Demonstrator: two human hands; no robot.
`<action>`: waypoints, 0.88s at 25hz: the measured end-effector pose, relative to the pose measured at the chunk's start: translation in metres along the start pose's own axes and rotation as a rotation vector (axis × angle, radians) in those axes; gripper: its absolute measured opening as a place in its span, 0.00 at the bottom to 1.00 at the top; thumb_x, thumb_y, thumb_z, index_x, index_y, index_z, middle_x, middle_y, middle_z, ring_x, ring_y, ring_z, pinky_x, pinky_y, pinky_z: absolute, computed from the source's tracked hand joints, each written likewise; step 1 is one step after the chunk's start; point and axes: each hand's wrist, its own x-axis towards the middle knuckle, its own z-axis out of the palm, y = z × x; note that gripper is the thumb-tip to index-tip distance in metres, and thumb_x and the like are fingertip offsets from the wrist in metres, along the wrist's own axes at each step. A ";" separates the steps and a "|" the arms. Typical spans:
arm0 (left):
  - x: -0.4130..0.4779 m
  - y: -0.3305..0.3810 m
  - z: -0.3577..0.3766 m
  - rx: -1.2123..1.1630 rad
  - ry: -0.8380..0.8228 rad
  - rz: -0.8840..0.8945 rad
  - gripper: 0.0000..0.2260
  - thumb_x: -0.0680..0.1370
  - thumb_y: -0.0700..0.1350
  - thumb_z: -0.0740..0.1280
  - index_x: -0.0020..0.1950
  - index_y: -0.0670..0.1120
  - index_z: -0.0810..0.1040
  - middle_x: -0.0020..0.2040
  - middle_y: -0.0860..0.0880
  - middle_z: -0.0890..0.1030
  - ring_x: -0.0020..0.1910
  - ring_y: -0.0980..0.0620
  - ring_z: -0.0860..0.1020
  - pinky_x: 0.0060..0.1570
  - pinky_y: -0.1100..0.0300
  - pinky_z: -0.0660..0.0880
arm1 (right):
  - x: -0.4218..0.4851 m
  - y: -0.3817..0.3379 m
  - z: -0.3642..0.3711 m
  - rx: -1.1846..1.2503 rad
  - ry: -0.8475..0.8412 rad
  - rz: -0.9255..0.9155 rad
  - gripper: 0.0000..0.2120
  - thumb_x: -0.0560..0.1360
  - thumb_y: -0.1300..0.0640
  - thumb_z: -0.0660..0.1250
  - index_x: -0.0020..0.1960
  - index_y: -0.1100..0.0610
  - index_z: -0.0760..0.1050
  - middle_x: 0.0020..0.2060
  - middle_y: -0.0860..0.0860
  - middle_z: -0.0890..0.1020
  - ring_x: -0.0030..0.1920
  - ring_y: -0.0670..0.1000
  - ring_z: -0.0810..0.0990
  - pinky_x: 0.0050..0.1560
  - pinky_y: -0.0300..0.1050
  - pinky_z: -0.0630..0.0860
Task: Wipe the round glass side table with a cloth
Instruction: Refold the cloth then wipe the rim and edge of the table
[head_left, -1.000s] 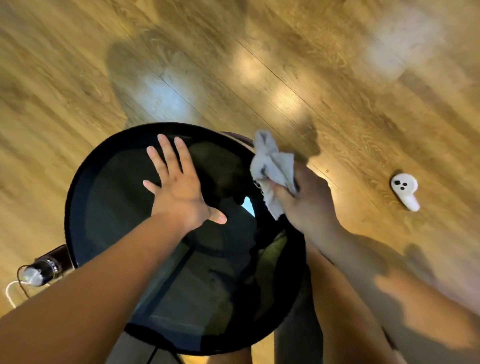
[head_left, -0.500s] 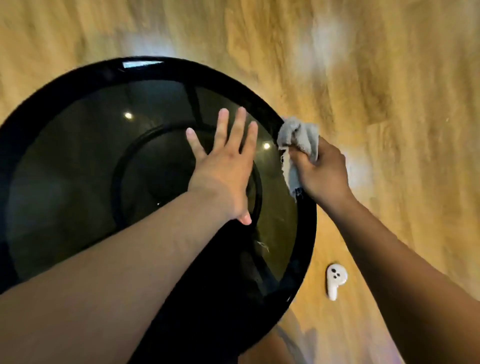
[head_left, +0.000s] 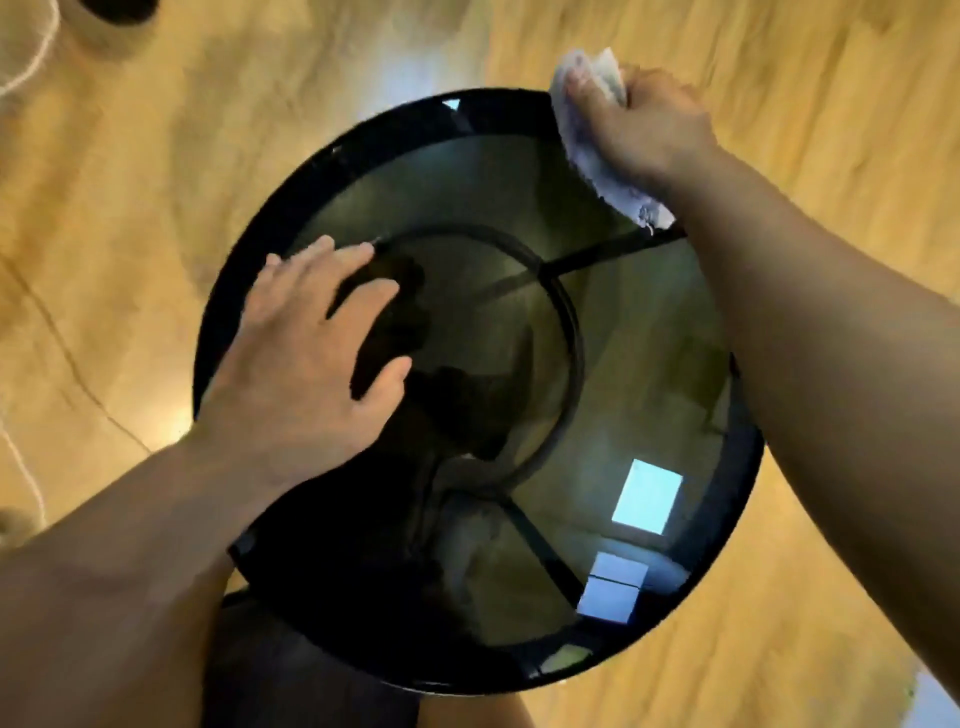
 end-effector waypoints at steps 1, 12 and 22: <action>-0.013 -0.012 -0.007 -0.060 0.028 -0.086 0.23 0.78 0.52 0.65 0.70 0.42 0.73 0.74 0.41 0.68 0.75 0.41 0.63 0.74 0.44 0.60 | 0.001 -0.022 0.006 -0.037 -0.006 -0.073 0.28 0.79 0.33 0.51 0.57 0.54 0.76 0.45 0.55 0.78 0.47 0.56 0.76 0.45 0.48 0.67; -0.064 -0.062 -0.025 -0.388 0.393 -0.256 0.14 0.79 0.46 0.64 0.62 0.41 0.78 0.58 0.44 0.79 0.55 0.46 0.78 0.52 0.51 0.77 | -0.075 -0.182 0.099 -0.359 -0.107 -0.728 0.28 0.74 0.31 0.55 0.54 0.50 0.81 0.50 0.52 0.82 0.58 0.59 0.75 0.63 0.53 0.62; 0.027 -0.116 -0.032 -0.724 0.185 -0.298 0.18 0.83 0.52 0.59 0.50 0.43 0.84 0.49 0.48 0.85 0.48 0.53 0.83 0.53 0.50 0.80 | -0.178 -0.180 0.148 -0.223 -0.628 -1.462 0.18 0.78 0.44 0.62 0.51 0.56 0.82 0.52 0.55 0.82 0.59 0.57 0.75 0.66 0.52 0.63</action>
